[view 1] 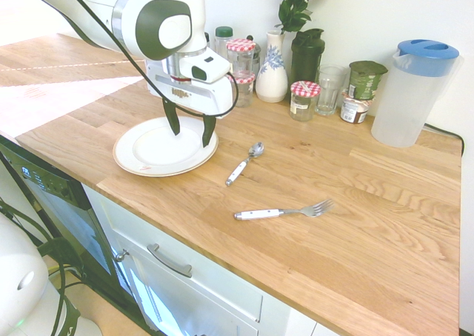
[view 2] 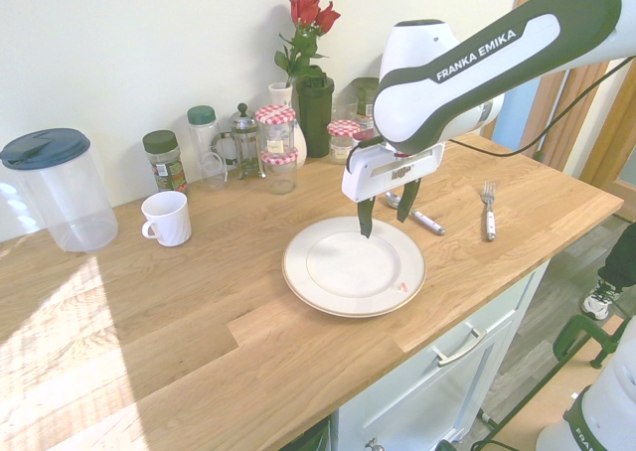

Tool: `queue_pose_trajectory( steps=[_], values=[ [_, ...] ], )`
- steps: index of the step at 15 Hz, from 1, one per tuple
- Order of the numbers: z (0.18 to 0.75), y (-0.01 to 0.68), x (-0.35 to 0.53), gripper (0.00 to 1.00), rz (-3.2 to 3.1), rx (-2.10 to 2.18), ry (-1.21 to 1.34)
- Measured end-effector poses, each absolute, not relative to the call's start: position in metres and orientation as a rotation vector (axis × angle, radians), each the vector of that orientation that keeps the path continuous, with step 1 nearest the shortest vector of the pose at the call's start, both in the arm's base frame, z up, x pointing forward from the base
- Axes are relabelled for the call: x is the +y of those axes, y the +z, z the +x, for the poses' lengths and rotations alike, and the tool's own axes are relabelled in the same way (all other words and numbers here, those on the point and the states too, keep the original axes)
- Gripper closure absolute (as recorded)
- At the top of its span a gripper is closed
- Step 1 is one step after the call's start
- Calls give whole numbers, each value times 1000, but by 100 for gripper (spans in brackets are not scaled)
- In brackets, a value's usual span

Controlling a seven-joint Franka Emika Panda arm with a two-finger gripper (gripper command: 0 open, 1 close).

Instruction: Put the fork into the plate

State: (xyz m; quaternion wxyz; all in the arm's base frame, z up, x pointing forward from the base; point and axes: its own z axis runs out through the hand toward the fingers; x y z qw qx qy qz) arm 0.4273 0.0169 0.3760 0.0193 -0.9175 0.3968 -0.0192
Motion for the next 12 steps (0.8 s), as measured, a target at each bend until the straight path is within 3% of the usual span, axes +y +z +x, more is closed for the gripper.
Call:
queue_pose_trajectory(
  steps=[7, 12],
  values=[
    [434, 398, -13, 0, -2868, 1467, -185],
    [406, 412, -47, 0, -2822, 1808, -239]
  ],
)
